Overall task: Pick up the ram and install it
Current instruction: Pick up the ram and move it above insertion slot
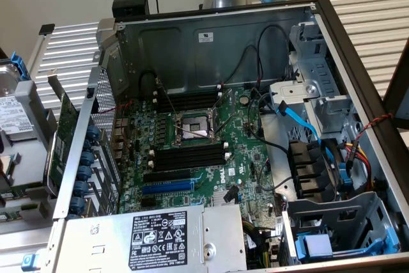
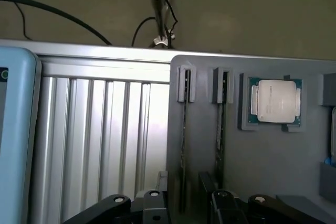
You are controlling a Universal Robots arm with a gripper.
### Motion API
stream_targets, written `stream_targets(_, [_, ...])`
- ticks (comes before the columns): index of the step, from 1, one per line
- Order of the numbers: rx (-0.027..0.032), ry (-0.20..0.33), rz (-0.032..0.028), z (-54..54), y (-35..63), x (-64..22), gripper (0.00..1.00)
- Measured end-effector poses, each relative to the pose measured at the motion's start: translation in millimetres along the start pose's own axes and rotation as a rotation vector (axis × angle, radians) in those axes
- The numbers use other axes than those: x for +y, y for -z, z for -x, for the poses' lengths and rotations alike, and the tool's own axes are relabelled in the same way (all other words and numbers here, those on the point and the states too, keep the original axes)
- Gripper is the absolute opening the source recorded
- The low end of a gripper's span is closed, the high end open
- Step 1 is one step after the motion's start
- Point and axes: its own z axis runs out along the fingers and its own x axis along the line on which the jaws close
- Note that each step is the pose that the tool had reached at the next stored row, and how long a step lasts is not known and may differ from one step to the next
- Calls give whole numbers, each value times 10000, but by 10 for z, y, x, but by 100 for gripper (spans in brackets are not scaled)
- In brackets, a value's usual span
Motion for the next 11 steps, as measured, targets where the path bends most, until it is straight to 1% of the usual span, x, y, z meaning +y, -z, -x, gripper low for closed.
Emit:
stream_targets(3, [-2,-8,1,-1,-54,-1,36])
stream_targets(6, [-38,-18,-2,-1,-110,-3,36])
stream_targets(11, [-82,-28,-4,-1,-200,-3,36])
